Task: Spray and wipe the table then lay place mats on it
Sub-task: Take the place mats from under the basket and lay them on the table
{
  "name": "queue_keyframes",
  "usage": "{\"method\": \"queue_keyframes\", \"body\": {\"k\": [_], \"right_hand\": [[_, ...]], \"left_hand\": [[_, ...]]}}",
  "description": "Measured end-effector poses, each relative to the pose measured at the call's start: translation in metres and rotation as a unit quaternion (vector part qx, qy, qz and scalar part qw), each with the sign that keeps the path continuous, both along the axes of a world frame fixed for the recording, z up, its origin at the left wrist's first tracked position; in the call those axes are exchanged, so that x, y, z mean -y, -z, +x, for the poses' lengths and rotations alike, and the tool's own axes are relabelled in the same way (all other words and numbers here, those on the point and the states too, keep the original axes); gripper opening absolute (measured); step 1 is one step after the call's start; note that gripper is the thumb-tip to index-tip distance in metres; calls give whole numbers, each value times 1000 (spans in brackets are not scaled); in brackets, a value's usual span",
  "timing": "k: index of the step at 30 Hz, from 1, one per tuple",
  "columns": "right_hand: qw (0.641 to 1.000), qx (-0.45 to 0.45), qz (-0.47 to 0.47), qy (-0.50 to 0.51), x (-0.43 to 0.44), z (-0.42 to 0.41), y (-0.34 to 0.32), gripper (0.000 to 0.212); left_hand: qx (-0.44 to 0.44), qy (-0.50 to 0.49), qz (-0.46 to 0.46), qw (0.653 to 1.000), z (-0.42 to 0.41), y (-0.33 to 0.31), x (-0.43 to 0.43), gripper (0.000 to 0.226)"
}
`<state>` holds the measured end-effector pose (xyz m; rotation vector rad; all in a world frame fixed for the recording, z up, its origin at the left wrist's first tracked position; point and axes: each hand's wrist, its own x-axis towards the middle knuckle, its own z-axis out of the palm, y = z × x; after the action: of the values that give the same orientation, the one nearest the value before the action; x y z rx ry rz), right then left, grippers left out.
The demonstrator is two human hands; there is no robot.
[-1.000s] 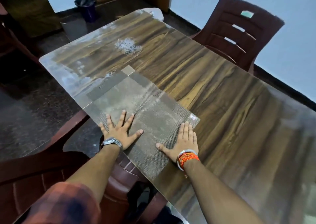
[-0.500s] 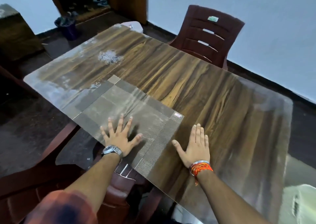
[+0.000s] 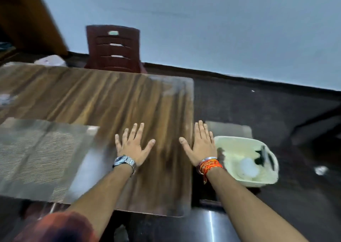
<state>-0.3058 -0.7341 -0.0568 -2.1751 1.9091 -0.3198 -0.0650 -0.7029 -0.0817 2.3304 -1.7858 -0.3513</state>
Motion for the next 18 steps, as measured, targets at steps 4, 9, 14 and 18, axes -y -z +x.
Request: {"method": "queue_keyframes", "body": {"k": [4,9,14,18], "right_hand": [[998,11,21,56,-13,-131,7,88],[993,-3,34,111,-19,-238,9,81],[990,4,59,128,-12,-290,20,78],[987,6,97,125,-1,-326,34,77]], "left_hand": [[-8,81,18,996,-139,3,3,78],[1,160,37,986,-257,-3,11,79],[10,198,56,979,-328,-1,39,79],[9,192,84,978,-367,16,67,79]]}}
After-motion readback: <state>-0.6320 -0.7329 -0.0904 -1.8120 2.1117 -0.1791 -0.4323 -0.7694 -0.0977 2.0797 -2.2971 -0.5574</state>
